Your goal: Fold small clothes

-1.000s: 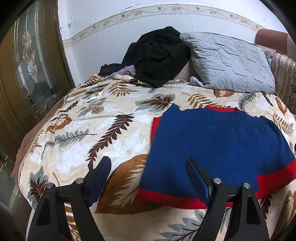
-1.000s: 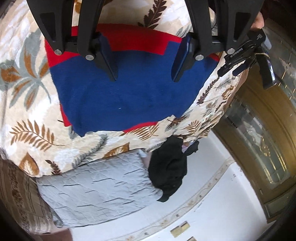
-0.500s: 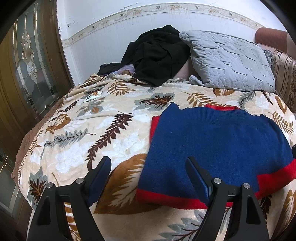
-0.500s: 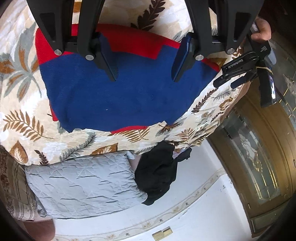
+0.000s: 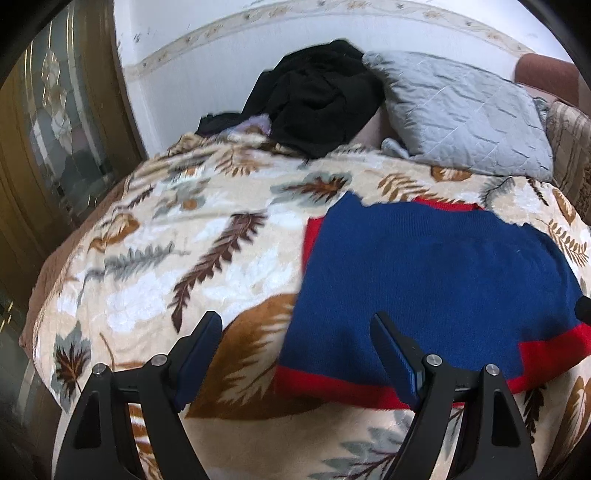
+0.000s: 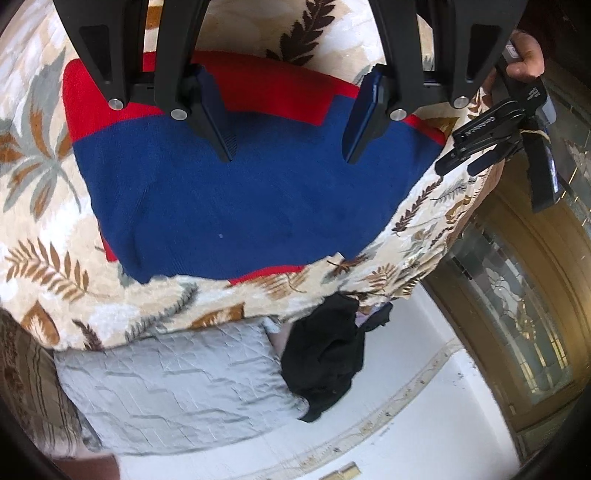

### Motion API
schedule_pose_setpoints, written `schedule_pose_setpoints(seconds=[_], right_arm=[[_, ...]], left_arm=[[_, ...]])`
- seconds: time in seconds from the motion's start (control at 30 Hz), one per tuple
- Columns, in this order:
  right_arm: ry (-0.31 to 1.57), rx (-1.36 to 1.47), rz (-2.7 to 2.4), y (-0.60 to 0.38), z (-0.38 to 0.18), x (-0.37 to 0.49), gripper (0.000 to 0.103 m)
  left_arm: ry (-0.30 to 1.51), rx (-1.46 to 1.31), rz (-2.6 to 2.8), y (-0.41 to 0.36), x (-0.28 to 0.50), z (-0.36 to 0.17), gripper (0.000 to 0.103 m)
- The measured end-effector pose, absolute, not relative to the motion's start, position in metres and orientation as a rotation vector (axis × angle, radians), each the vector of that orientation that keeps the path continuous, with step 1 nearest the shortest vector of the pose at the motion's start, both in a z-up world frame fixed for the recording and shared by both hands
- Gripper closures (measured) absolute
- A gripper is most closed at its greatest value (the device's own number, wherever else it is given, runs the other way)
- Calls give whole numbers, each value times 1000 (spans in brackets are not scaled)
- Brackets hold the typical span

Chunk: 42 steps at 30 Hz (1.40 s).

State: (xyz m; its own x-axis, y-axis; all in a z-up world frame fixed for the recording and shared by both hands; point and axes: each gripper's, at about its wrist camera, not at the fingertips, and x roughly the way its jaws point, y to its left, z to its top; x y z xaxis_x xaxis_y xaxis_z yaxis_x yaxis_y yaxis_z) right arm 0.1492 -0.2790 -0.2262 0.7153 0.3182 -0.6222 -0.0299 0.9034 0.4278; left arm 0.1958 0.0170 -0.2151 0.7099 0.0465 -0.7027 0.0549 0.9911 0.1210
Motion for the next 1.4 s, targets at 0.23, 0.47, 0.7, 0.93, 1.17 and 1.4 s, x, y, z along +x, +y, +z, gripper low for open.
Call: schedule_pose_setpoints(seconds=[0.23, 0.47, 0.7, 0.93, 1.17, 1.4], right_arm=[[847, 487, 238, -281, -247, 164, 39], [911, 517, 334, -257, -269, 175, 71], [974, 500, 304, -252, -287, 184, 78], [979, 507, 328, -254, -293, 185, 78], [956, 604, 366, -269, -288, 183, 79], [807, 719, 319, -320, -265, 169, 77]], left_arm=[[955, -199, -87, 63, 186, -237, 20], [1003, -531, -241, 70, 188, -253, 28], [984, -644, -262, 64, 205, -261, 42], [948, -742, -246, 64, 216, -270, 51], [898, -629, -247, 50, 220, -255, 88], [753, -239, -355, -20, 213, -186, 92]])
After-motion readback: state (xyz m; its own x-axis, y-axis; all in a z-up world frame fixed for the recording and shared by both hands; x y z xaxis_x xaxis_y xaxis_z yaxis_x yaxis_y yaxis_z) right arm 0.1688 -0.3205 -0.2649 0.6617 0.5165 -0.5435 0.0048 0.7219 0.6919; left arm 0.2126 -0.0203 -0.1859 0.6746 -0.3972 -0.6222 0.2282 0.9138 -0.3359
